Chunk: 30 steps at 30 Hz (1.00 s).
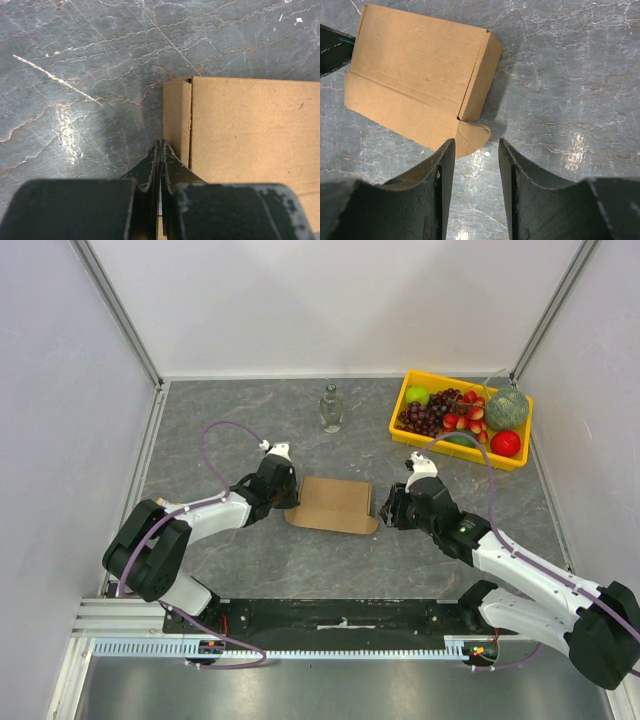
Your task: Fold the paper box
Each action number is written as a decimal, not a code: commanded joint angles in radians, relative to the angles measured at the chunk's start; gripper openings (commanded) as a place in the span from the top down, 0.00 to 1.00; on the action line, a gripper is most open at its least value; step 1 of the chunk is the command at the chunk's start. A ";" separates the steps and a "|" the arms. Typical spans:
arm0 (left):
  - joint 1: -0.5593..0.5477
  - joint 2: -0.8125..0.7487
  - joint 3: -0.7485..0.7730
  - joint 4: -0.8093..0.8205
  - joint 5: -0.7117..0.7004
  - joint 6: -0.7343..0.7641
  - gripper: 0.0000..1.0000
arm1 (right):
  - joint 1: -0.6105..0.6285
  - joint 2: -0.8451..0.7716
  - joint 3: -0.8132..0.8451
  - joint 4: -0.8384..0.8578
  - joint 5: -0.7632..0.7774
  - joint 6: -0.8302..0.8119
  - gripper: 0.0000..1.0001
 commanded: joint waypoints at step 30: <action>0.004 -0.239 -0.077 -0.062 -0.065 0.020 0.96 | 0.000 0.045 0.026 0.054 0.007 -0.087 0.43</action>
